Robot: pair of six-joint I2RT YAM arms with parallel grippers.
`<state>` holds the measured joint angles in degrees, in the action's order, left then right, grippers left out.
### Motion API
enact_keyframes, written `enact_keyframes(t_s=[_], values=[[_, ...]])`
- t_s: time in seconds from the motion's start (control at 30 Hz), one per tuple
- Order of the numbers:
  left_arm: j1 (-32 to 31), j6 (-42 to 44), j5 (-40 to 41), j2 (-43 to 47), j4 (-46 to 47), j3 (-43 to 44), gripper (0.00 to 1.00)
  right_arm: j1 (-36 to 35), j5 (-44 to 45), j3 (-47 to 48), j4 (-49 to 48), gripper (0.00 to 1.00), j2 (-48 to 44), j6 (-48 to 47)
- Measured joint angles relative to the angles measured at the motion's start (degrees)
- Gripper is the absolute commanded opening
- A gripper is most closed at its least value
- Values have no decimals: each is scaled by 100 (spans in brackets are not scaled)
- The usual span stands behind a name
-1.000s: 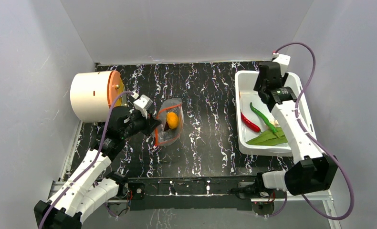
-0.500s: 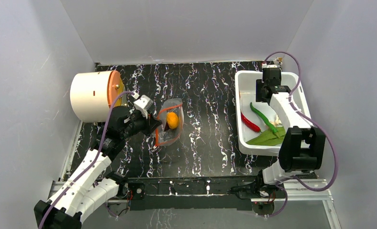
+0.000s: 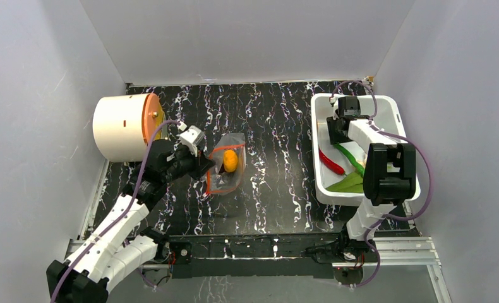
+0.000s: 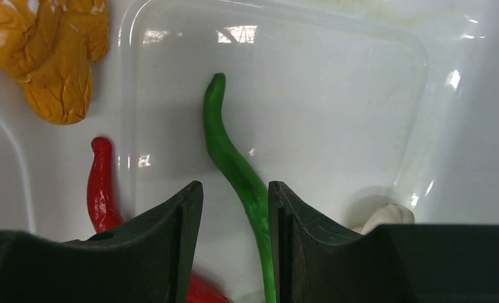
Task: Place the food in the zip-top bag and seal the zipper
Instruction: Pick up the fake vegetable from the bin.
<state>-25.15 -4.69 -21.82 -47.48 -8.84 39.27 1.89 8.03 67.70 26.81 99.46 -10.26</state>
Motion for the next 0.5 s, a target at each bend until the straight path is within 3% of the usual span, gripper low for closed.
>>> enact_keyframes(t_s=[0.5], values=[[-11, 66, 109, 68, -20, -4, 0, 0, -459, 33, -131, 39, 413, -424]])
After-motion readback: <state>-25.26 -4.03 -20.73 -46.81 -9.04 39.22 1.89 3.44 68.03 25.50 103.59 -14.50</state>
